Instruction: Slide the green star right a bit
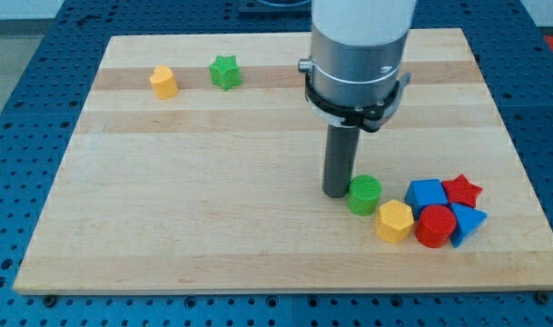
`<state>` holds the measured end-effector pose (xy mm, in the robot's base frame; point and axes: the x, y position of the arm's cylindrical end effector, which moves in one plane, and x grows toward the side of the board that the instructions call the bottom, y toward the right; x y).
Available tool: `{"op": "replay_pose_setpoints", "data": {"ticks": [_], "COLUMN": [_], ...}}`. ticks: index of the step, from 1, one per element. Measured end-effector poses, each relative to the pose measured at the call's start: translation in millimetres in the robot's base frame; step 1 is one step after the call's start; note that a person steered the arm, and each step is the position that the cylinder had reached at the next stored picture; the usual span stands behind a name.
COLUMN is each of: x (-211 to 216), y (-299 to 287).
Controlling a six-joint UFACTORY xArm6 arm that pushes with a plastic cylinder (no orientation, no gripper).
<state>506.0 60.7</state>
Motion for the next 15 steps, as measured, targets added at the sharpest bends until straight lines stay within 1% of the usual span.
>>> {"op": "replay_pose_setpoints", "data": {"ticks": [2,3,4,5,7,8,9,10,11,12,14,15], "x": [0,0,-3,-42,-177,-226,-278,-302,-288,-262,-224,-209], "y": [27,28,13,-12,-43,-68,-109,-159,-202,-223,-223,-199]}}
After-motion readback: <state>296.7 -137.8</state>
